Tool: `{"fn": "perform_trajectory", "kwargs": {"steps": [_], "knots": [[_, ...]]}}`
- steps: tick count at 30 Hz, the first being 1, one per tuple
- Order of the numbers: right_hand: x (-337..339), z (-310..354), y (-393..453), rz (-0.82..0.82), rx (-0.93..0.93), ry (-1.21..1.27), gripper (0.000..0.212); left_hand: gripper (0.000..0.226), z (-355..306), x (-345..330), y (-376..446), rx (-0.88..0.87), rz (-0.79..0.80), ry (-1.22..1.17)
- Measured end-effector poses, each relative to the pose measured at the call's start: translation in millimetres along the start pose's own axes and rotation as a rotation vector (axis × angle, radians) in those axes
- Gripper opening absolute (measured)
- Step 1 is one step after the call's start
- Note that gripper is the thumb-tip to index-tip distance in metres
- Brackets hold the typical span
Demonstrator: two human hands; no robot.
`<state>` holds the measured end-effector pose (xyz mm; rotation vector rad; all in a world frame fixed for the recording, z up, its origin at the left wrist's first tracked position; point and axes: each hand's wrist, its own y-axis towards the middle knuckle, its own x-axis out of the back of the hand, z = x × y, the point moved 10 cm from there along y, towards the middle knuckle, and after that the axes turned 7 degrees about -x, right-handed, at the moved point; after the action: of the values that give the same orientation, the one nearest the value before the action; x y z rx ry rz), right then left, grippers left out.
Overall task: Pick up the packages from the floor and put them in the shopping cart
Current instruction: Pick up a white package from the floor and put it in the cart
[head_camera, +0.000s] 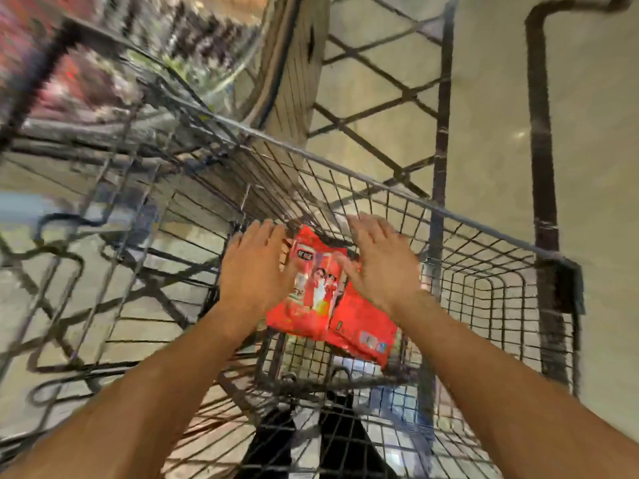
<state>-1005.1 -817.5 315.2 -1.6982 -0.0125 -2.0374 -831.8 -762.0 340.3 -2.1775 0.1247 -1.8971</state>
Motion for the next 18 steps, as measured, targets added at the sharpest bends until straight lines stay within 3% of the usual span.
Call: {"fn": "perform_trajectory", "kwargs": {"steps": [5,10,18], "knots": [[131,117,-4,-0.237,0.25,-0.023,0.072,0.072,43,151,-46,-0.001,-0.179,0.206],[231,256,-28,-0.335,0.406,-0.067,0.078,0.074,133,296,-137,0.176,-0.433,0.231],[289,503,-137,-0.452,0.607,-0.113,0.078,0.071,329,387,-378,0.512,-0.578,0.302]]}}
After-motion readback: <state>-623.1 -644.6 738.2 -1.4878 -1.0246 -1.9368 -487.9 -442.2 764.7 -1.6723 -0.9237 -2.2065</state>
